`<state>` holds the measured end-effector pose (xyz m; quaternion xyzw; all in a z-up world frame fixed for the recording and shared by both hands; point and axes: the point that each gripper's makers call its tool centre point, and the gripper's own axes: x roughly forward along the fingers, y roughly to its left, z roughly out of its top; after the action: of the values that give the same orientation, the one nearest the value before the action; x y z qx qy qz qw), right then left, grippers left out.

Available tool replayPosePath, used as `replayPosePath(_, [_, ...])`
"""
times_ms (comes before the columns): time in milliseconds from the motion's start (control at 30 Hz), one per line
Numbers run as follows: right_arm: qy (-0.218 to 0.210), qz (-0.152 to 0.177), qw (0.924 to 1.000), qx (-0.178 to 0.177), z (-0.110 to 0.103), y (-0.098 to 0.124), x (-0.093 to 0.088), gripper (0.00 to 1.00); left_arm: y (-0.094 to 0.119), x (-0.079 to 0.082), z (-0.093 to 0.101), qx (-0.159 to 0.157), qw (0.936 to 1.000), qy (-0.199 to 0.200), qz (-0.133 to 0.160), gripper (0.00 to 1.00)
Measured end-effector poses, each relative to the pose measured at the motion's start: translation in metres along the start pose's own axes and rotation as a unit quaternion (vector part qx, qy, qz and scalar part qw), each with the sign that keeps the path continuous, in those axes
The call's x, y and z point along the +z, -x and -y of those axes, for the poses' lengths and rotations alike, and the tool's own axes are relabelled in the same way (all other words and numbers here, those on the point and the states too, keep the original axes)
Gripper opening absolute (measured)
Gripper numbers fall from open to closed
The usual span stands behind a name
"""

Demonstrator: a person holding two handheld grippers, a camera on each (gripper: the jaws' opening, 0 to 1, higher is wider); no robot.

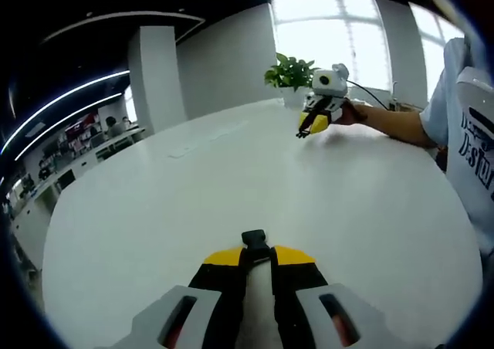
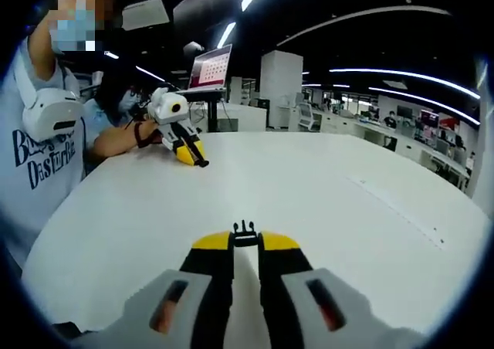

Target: Snap the two parts of the plastic buckle together until the buckle closes and remains connected.

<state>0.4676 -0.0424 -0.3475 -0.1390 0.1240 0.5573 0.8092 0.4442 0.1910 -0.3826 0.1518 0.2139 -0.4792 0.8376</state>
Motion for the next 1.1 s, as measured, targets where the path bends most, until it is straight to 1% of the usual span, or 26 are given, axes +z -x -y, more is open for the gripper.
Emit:
replayPosePath(233, [0.018, -0.006, 0.9995, 0.027, -0.017, -0.013, 0.003, 0.11, -0.001, 0.0, 0.01, -0.023, 0.9997, 0.002, 0.002, 0.11])
replayPosePath(467, [0.023, -0.008, 0.9987, 0.045, -0.026, -0.022, 0.005, 0.11, -0.002, 0.0, 0.021, -0.05, 0.9987, -0.005, 0.0, 0.11])
replayPosePath(633, [0.028, -0.007, 0.9974, 0.067, -0.038, -0.03, 0.009, 0.11, -0.002, 0.001, 0.026, -0.063, 0.998, -0.008, 0.0, 0.11])
replayPosePath(733, [0.033, -0.013, 0.9965, 0.076, -0.045, -0.035, 0.008, 0.11, -0.003, 0.001, 0.029, -0.072, 0.9974, -0.009, 0.001, 0.11])
replayPosePath(833, [0.031, -0.011, 0.9959, 0.084, -0.049, -0.038, 0.009, 0.11, -0.004, 0.002, 0.034, -0.083, 0.9964, -0.013, 0.003, 0.11])
replayPosePath(967, [0.036, -0.015, 0.9947, 0.095, -0.056, -0.044, 0.009, 0.11, -0.005, 0.003, 0.042, -0.102, 0.9947, -0.018, 0.005, 0.11])
replayPosePath(1100, [0.039, -0.015, 0.9936, 0.105, -0.062, -0.047, 0.009, 0.11, -0.006, 0.004, 0.046, -0.112, 0.9935, -0.02, 0.007, 0.11])
